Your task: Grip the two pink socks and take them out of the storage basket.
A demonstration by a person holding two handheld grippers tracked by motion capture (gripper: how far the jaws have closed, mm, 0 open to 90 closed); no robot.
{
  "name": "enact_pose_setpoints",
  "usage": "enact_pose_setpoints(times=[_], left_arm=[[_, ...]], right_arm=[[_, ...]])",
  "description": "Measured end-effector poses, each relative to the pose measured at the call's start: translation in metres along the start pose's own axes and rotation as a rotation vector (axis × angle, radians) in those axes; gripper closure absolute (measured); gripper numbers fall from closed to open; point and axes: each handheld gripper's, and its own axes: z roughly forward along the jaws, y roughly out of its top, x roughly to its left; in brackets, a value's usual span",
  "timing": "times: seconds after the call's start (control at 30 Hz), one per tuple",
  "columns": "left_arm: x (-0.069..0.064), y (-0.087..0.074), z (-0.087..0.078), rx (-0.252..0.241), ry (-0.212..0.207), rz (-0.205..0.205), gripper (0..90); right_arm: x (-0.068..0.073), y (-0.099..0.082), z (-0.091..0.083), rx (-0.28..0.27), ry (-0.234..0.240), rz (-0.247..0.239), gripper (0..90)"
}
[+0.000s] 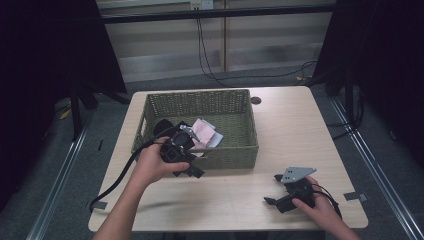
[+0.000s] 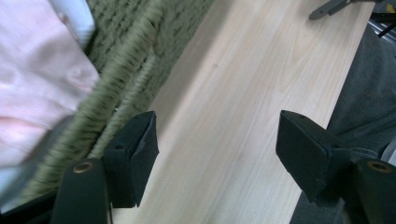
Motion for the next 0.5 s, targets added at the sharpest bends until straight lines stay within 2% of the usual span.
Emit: enact_pose_setpoints(times=[0.17, 0.2, 0.23, 0.4, 0.5], left_arm=[[0.001, 0.009, -0.01, 0.01, -0.002, 0.001, 30.7], [0.001, 0.01, -0.011, -0.007, 0.001, -0.009, 30.8], [0.002, 0.012, -0.013, 0.009, 0.002, -0.004, 30.8], [0.006, 0.021, -0.023, -0.011, 0.009, -0.017, 31.1], [0.01, 0.027, -0.03, -0.008, 0.027, -0.015, 31.4]], right_arm=[[0.0, 0.0, 0.0, 0.0, 0.0, 0.0, 11.8], [0.0, 0.0, 0.0, 0.002, -0.002, 0.0, 11.8], [0.0, 0.0, 0.0, 0.0, 0.0, 0.0, 11.8], [0.0, 0.0, 0.0, 0.0, 0.0, 0.0, 11.8], [0.0, 0.0, 0.0, 0.0, 0.0, 0.0, 11.8]])
